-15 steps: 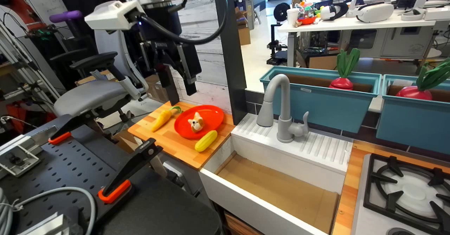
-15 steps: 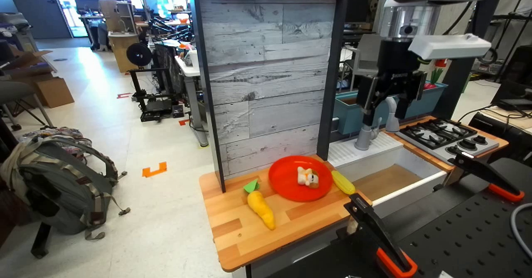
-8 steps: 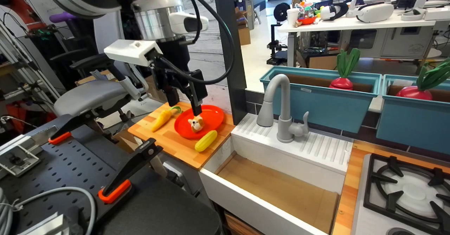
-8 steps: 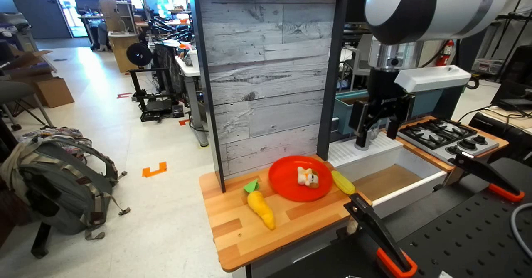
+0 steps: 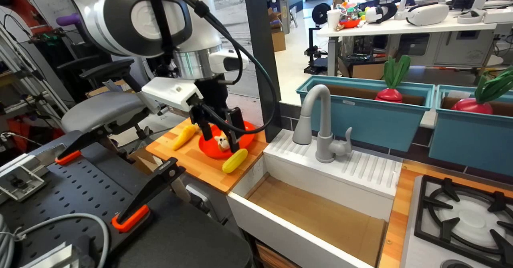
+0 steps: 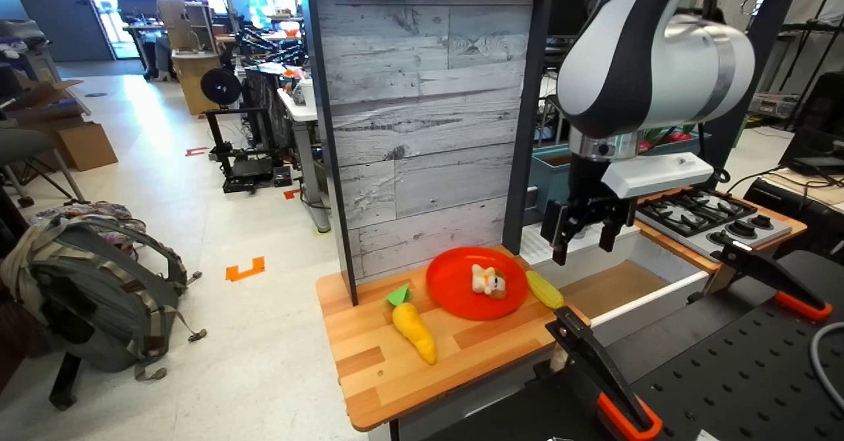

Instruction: Move the yellow maize cob to the left

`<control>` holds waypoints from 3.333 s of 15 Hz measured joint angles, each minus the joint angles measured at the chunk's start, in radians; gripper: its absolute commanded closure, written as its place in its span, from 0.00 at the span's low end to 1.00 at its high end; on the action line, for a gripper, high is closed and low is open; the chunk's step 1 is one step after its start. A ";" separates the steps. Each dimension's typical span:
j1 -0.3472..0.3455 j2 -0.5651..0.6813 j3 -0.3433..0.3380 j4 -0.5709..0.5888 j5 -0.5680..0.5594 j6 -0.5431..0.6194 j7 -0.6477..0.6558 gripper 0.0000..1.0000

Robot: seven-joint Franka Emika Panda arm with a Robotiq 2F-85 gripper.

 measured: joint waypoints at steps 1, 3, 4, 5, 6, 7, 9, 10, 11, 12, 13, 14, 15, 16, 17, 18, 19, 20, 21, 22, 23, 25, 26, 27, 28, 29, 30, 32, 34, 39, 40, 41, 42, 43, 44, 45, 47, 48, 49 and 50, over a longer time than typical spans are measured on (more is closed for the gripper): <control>0.000 0.021 0.000 0.013 0.000 0.004 0.002 0.00; 0.001 0.064 0.000 0.042 0.000 0.015 0.005 0.00; 0.002 0.083 0.000 0.056 0.000 0.017 0.005 0.00; 0.003 0.102 0.000 0.070 0.000 0.017 0.005 0.00; 0.005 0.120 0.000 0.084 0.000 0.018 0.006 0.00; 0.007 0.138 0.000 0.100 0.000 0.018 0.007 0.00; 0.010 0.170 0.000 0.130 0.000 0.018 0.009 0.00; 0.011 0.186 0.001 0.145 0.000 0.018 0.009 0.00; 0.013 0.201 0.001 0.160 0.000 0.018 0.009 0.00; 0.014 0.215 0.002 0.175 0.000 0.018 0.009 0.00; 0.015 0.229 0.002 0.189 0.000 0.018 0.009 0.00; 0.016 0.242 0.003 0.204 0.000 0.018 0.009 0.00; 0.017 0.254 0.004 0.217 0.000 0.018 0.009 0.00; 0.018 0.265 0.005 0.231 -0.001 0.018 0.009 0.00; 0.019 0.275 0.006 0.241 -0.001 0.018 0.009 0.00; 0.021 0.284 0.006 0.253 -0.001 0.018 0.009 0.00; 0.022 0.292 0.007 0.263 -0.001 0.017 0.009 0.00; 0.023 0.299 0.007 0.271 -0.001 0.017 0.009 0.25; 0.023 0.305 0.007 0.277 -0.001 0.017 0.009 0.26; 0.024 0.310 0.007 0.285 -0.001 0.017 0.009 0.35; 0.025 0.314 0.007 0.291 -0.001 0.017 0.009 0.42; 0.028 0.322 0.008 0.303 -0.001 0.017 0.009 0.58; 0.028 0.324 0.008 0.308 -0.001 0.016 0.009 0.65; 0.028 0.326 0.008 0.312 -0.001 0.016 0.009 0.73; 0.028 0.326 0.008 0.315 -0.001 0.016 0.009 0.80; 0.028 0.326 0.008 0.318 -0.001 0.015 0.009 0.86; 0.027 0.325 0.008 0.320 -0.001 0.015 0.009 0.90; 0.025 0.325 0.009 0.325 -0.001 0.015 0.009 0.94; 0.018 0.320 0.013 0.324 -0.001 0.013 0.007 0.93; -0.013 0.260 0.047 0.273 -0.001 0.003 -0.026 0.94; -0.016 0.238 0.053 0.251 -0.001 0.004 -0.035 0.94; -0.017 0.214 0.060 0.227 -0.001 0.004 -0.042 0.94; -0.017 0.189 0.067 0.203 -0.001 0.005 -0.049 0.94; -0.017 0.165 0.075 0.181 -0.001 0.005 -0.055 0.94; -0.017 0.142 0.085 0.161 -0.001 0.005 -0.058 0.94; -0.017 0.119 0.097 0.142 -0.001 0.006 -0.061 0.94; -0.015 0.082 0.123 0.116 -0.001 0.006 -0.064 0.94; -0.012 0.069 0.137 0.109 -0.001 0.006 -0.064 0.94; -0.006 0.059 0.150 0.103 -0.001 0.006 -0.064 0.94; 0.002 0.052 0.163 0.100 -0.001 0.005 -0.064 0.94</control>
